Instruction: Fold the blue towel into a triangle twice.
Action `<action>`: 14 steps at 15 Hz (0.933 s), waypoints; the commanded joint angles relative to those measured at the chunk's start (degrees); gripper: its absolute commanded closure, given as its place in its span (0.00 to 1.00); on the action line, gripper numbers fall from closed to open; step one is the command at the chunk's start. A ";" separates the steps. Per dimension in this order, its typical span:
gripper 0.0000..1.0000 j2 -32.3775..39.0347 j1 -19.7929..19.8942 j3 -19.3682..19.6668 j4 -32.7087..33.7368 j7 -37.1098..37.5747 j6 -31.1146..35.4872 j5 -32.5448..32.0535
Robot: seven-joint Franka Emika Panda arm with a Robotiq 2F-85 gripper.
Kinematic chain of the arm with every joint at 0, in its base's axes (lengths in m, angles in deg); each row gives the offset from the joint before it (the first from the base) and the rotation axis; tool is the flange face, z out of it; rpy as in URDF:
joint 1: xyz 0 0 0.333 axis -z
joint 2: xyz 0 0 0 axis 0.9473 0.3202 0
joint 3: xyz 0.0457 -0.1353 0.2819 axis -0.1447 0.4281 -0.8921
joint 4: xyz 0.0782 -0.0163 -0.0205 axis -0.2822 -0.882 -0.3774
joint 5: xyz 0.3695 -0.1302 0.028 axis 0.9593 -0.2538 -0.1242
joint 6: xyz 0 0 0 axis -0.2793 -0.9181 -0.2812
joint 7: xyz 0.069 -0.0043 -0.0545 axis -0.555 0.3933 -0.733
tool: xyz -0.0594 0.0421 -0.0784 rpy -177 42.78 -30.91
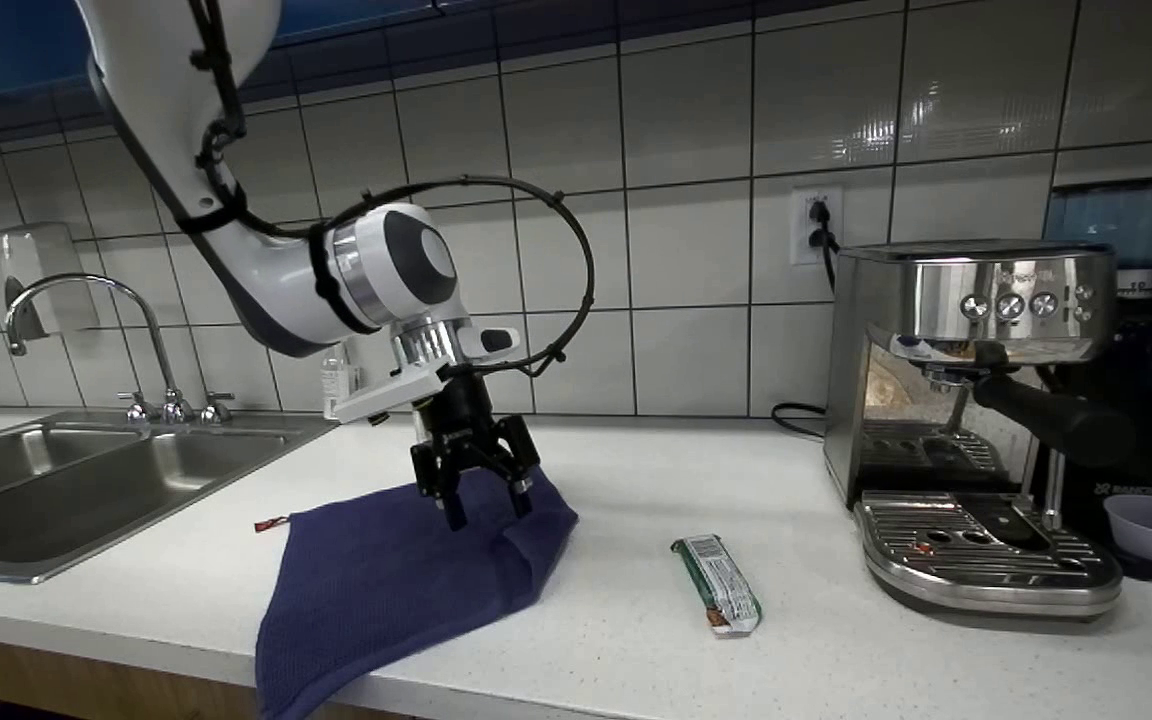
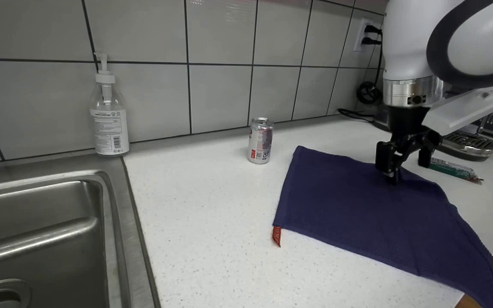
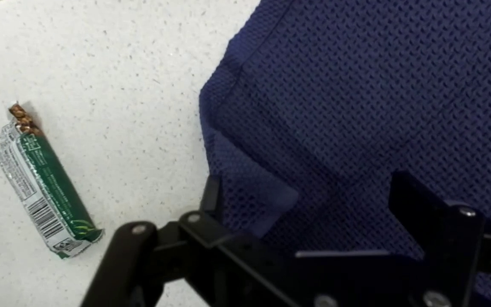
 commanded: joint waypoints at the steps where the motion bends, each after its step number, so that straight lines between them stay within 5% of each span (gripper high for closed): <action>1: 0.00 2.97 -1.22 2.17 2.70 3.17 0.58 -1.82; 14: 0.00 6.35 -1.87 6.30 4.74 5.15 0.24 -1.62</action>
